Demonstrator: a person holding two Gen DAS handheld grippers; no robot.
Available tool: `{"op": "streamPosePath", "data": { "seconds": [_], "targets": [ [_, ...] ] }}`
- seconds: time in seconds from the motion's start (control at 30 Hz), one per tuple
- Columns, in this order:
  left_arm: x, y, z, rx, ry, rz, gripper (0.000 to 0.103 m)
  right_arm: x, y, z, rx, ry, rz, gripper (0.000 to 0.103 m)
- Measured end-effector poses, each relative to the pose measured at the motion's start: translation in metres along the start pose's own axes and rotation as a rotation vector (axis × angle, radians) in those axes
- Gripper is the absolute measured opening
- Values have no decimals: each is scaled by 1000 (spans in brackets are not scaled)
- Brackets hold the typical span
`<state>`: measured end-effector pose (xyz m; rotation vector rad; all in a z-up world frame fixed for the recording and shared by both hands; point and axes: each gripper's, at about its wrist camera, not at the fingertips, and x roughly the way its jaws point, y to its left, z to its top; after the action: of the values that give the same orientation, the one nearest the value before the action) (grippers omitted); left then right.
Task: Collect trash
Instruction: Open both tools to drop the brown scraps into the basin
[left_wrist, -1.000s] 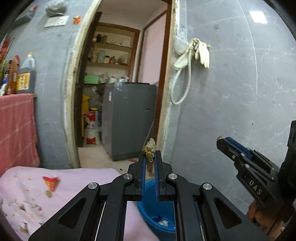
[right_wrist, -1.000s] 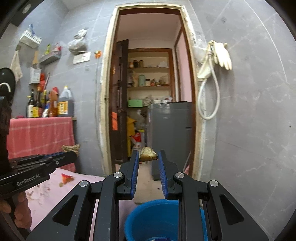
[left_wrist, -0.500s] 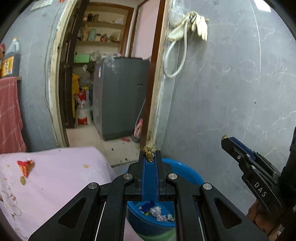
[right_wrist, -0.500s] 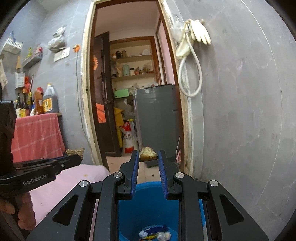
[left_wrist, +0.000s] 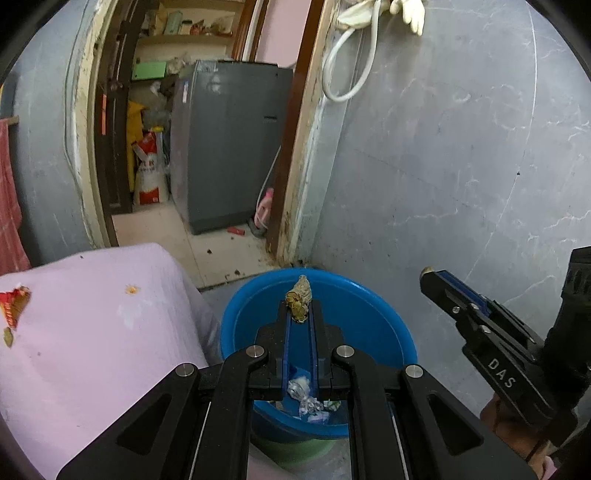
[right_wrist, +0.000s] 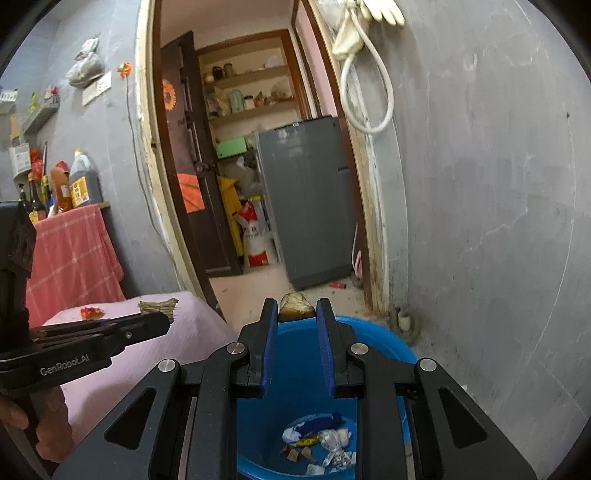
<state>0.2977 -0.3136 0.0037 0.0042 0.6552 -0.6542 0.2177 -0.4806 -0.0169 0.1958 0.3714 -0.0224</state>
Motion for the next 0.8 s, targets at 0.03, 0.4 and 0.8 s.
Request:
{"op": "streamPosePath", "data": {
  "seconds": [0.03,0.4,0.8],
  "targets": [
    [2,-1,-1,-1,6,-3,6,2,-1,-1,1,8,-2,20],
    [25,2,-1,-19,74,-16,10,19,-13,-9,42,92,1,23],
    [12,16,2,-90,23,3,40,17,-10,-7,47,74,-10,38]
  ]
}}
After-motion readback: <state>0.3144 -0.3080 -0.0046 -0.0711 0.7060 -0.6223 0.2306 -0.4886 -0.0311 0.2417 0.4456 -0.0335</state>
